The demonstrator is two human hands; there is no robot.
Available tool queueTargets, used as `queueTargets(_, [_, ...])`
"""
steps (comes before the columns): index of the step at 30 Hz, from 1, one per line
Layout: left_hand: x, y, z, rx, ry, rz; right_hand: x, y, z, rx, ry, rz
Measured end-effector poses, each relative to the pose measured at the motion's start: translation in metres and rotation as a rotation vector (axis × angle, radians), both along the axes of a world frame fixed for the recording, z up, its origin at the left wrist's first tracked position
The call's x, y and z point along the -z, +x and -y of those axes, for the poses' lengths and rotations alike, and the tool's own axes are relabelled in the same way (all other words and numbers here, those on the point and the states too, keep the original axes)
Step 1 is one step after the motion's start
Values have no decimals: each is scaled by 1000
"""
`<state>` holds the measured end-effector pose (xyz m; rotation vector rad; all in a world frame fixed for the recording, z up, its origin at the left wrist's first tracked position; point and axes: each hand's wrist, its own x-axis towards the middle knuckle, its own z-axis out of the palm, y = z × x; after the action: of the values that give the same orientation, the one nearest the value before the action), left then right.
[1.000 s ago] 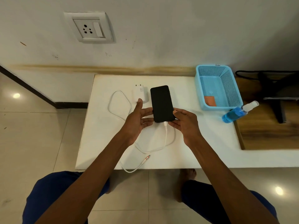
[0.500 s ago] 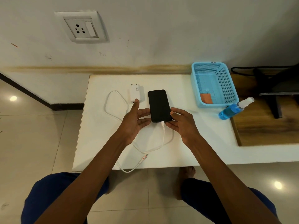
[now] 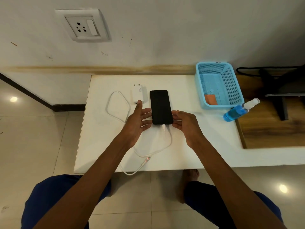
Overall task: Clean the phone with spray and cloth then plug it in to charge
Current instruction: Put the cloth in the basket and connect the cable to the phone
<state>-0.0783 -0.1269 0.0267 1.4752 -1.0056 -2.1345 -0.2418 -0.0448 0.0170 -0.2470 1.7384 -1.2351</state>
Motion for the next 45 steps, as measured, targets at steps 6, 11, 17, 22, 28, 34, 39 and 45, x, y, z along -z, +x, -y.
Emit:
queueTargets(6, [2, 0, 0, 7, -15, 26, 3, -4, 1, 7, 13, 32])
queueTargets(11, [4, 1, -2, 16, -32, 33, 5, -5, 2, 23, 26, 45])
queueTargets(17, [4, 0, -3, 26, -42, 50, 5, -7, 2, 45, 45, 90])
queueTargets(22, [3, 0, -2, 45, -19, 63, 4, -10, 3, 21, 67, 65])
queueTargets(28, [-3, 10, 7, 42, -118, 133, 8, -7, 4, -112, 44, -345])
queueTargets(34, [-7, 47, 34, -59, -274, 172, 1, 9, 9, -487, -96, -651])
queueTargets(39, [-2, 84, 46, -60, -390, 311, 7, 34, 14, -769, -91, -818])
queueTargets(45, [10, 114, 48, 145, -488, 476, 9, 60, 28, -1085, -2, -823])
